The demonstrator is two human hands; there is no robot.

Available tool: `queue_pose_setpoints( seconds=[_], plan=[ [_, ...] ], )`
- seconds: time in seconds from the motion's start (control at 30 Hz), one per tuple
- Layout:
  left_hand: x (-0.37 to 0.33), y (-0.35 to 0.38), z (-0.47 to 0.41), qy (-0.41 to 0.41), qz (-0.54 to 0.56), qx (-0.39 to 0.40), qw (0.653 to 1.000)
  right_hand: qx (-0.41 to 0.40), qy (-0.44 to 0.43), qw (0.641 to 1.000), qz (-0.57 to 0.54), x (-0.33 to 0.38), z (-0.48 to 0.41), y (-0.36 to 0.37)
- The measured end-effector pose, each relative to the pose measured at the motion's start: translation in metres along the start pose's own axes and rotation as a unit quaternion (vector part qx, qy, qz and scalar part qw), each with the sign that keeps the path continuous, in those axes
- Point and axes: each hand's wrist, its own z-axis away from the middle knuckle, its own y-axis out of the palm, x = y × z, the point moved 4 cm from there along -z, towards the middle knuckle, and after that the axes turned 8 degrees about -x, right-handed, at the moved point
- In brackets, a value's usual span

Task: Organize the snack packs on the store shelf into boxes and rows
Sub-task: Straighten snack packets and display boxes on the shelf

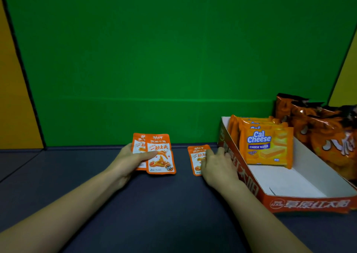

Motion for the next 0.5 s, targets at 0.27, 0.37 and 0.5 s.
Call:
queue_pose_setpoints(
  seconds=[0.27, 0.37, 0.5],
  plan=[
    [0.002, 0.003, 0.007, 0.009, 0.007, 0.007, 1.000, -0.071, -0.044, 0.995, 0.050, 0.007, 0.002, -0.003],
    [0.003, 0.004, 0.010, 0.015, 0.009, 0.007, 1.000, -0.133, -0.080, 0.984, -0.091, 0.021, 0.009, -0.016],
    [0.003, 0.007, 0.013, 0.036, 0.020, 0.002, 0.999, 0.015, -0.032, 0.949, -0.313, 0.047, 0.015, -0.005]
  ],
)
